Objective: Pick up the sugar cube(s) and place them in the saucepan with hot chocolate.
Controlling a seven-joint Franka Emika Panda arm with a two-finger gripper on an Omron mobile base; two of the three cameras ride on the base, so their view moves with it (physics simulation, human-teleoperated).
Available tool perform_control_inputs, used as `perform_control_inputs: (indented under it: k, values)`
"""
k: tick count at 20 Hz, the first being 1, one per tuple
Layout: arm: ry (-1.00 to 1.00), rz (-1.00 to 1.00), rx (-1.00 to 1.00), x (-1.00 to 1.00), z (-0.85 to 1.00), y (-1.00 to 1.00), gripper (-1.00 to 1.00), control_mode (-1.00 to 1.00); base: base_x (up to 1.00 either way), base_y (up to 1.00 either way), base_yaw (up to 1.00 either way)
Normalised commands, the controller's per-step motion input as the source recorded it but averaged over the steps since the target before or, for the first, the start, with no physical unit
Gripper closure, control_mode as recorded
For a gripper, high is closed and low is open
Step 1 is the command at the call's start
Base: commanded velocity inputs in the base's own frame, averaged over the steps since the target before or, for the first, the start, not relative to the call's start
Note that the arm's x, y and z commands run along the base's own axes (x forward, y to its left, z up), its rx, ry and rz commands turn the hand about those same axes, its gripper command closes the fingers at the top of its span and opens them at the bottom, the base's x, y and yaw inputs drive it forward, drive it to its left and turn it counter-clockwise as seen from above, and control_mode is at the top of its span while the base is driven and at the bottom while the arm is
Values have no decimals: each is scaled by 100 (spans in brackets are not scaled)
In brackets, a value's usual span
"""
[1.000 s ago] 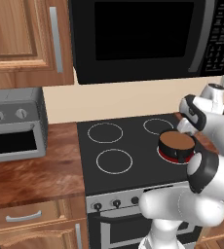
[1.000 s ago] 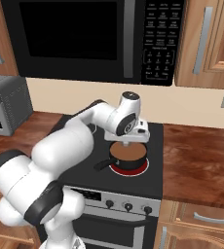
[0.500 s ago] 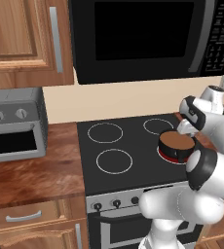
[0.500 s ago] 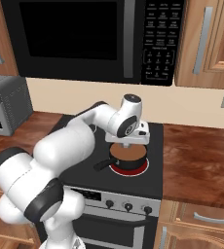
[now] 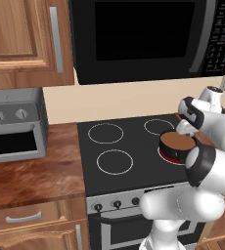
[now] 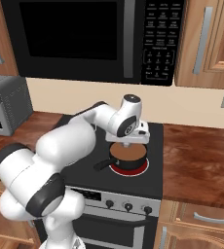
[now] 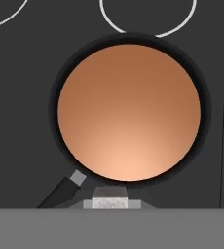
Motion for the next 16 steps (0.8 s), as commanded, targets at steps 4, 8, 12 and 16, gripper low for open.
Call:
perform_control_inputs:
  k: [4, 8, 12, 16]
  values:
    - [0, 0, 0, 10, 0, 0, 100, -100, 0, 0, 0]
    - [0, 0, 0, 11, 0, 0, 100, -100, 0, 0, 0]
    - [0, 0, 0, 9, 0, 0, 100, -100, 0, 0, 0]
    - [0, 0, 0, 23, 0, 0, 100, -100, 0, 0, 0]
